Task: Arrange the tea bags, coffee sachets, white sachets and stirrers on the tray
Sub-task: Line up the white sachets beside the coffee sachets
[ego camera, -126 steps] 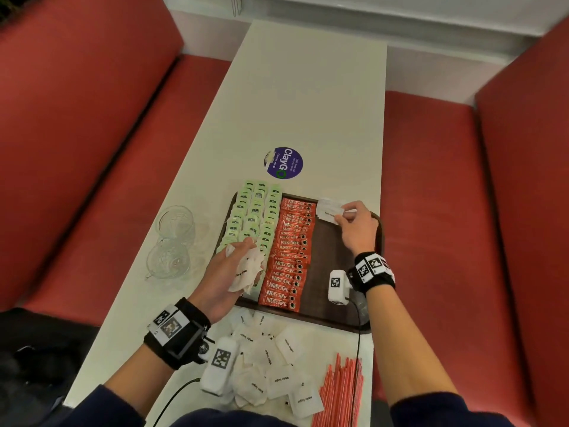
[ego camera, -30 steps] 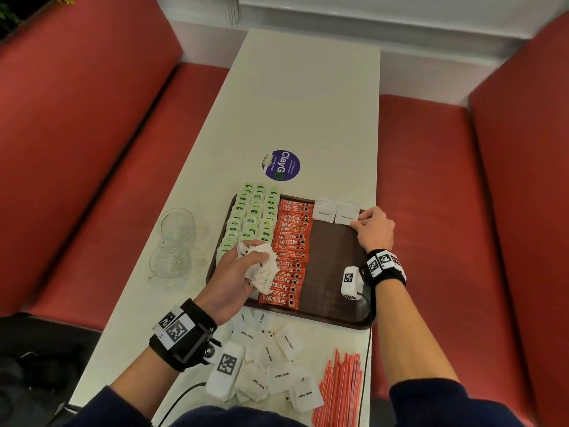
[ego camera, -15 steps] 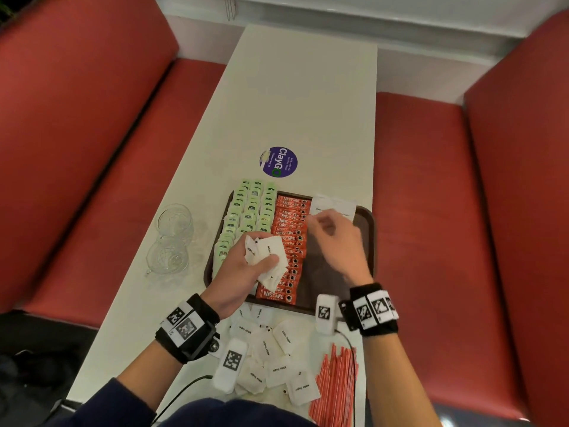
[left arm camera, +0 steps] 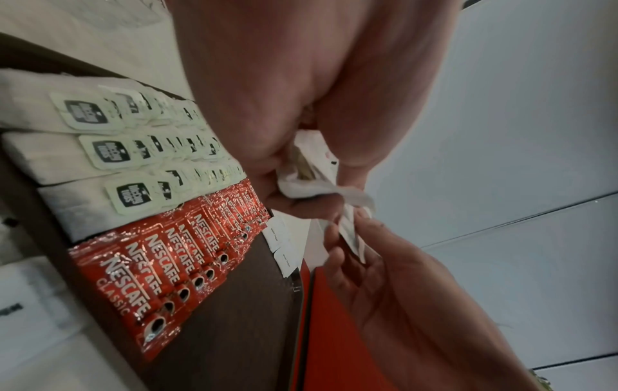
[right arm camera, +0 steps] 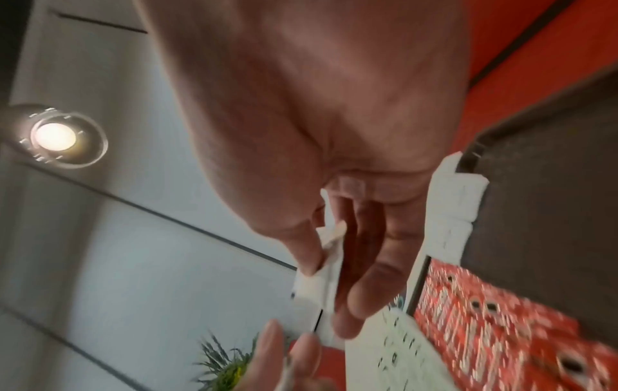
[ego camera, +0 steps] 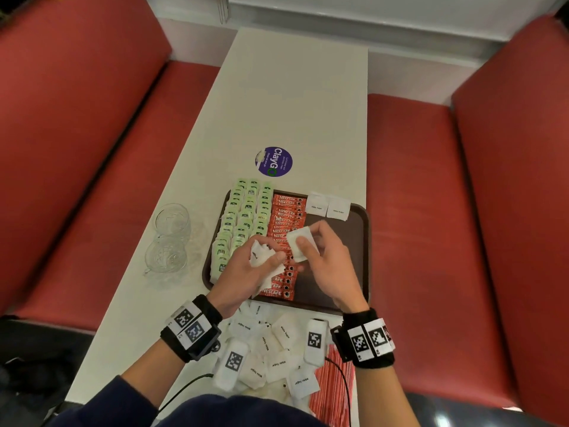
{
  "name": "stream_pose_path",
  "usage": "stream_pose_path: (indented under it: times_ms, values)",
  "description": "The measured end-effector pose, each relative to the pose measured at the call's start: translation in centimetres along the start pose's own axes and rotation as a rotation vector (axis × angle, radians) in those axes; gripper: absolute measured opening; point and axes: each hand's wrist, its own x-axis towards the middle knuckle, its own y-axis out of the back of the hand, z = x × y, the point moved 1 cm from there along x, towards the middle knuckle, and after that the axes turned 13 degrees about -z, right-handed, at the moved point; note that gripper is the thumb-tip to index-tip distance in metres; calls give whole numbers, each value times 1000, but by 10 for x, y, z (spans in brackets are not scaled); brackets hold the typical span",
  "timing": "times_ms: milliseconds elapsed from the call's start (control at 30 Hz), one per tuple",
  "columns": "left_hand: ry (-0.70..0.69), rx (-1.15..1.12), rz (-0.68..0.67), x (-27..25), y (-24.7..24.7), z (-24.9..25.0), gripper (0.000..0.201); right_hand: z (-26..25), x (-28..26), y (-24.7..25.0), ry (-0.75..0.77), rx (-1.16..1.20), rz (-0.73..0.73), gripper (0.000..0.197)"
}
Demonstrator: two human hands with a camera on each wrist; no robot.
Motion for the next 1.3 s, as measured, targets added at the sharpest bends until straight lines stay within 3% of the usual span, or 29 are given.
stream_pose_path:
  times_ms: [133, 267, 400, 600, 733, 900, 1067, 1300]
  values:
    - [8, 12, -48, 2, 1, 4, 21, -7, 0, 4, 70, -208, -124, 5]
    - [-10, 35, -29, 6, 1, 4, 10, -7, -1, 9, 40, -102, -88, 17]
    - [-7, 40, 26, 9, 4, 4, 9, -1, -4, 20, -15, -44, -25, 6]
    - [-2, 66, 62, 15, 2, 3, 9, 13, 4, 23, -43, -109, -53, 6]
    - [17, -1, 108, 13, 3, 3, 10, 49, 33, 43, -94, -61, 140, 7]
    - [68, -95, 124, 6, 8, -3, 17, 90, 76, 71, -206, -195, 365, 10]
    - [119, -193, 138, 1, 13, -8, 24, 118, 113, 73, -301, -236, 362, 10]
    - [184, -336, 147, 1, 18, -10, 27, 113, 129, 71, -332, -275, 390, 15]
